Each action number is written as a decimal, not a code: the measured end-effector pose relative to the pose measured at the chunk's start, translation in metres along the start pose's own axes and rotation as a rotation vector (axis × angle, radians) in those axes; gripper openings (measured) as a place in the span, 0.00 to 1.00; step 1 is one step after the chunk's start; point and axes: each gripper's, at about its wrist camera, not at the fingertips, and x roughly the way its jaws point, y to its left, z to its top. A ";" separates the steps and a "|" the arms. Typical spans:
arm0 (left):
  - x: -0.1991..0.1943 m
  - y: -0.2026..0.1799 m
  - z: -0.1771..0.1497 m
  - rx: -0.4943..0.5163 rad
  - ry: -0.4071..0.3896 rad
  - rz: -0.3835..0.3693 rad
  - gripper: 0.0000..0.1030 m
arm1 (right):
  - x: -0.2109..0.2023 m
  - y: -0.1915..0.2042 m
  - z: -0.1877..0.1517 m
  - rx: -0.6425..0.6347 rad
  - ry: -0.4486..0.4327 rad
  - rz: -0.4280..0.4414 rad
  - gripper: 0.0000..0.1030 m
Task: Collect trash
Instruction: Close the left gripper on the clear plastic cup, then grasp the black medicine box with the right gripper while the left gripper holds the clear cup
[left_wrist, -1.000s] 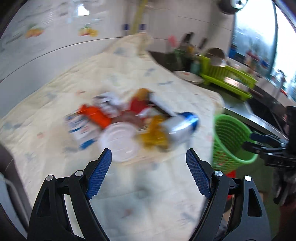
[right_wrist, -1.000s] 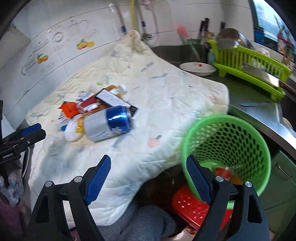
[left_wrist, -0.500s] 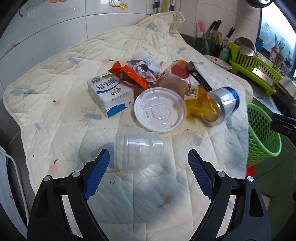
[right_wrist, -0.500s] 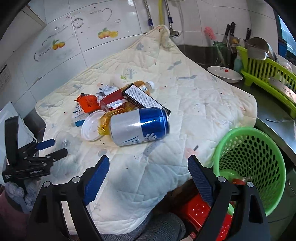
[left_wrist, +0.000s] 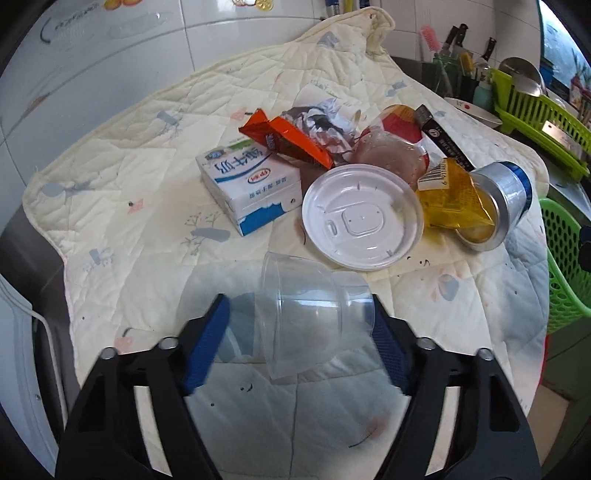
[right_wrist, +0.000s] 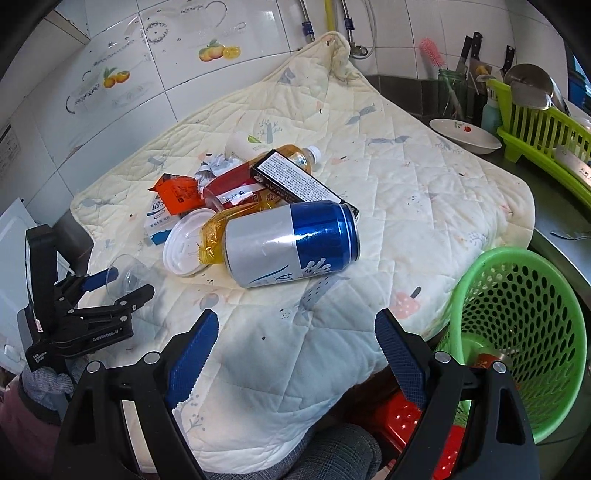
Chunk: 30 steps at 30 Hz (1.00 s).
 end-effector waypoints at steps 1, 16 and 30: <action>0.001 0.004 0.000 -0.021 0.008 -0.018 0.55 | 0.001 0.001 0.001 -0.001 0.002 -0.001 0.81; -0.019 0.026 0.001 -0.080 -0.016 -0.076 0.45 | 0.018 -0.002 0.023 0.032 -0.005 0.007 0.81; -0.017 0.035 0.002 -0.104 0.000 -0.104 0.45 | 0.032 -0.005 0.062 -0.093 0.015 -0.023 0.81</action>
